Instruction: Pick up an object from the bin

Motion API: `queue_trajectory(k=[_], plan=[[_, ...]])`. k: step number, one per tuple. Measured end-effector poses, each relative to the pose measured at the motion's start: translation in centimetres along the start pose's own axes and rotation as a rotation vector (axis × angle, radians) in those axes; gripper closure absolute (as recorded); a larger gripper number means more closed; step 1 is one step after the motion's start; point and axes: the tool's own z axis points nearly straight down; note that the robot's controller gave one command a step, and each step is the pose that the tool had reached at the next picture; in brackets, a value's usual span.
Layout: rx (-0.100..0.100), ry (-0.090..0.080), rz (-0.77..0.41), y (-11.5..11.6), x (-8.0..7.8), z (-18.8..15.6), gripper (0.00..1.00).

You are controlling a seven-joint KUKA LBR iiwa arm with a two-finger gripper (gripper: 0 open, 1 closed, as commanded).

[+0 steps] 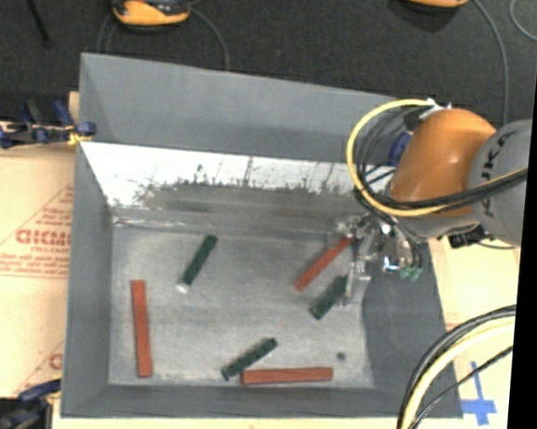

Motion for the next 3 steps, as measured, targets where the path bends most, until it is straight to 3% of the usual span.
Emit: queue_trajectory(k=[1,2,3], plan=[[0.0,0.0,0.0,0.0,0.0,0.0,0.0],[-0.002,-0.014,0.159,0.4,-1.9,5.8,1.0],[-0.001,-0.004,0.158,0.3,-1.5,6.3,0.0]])
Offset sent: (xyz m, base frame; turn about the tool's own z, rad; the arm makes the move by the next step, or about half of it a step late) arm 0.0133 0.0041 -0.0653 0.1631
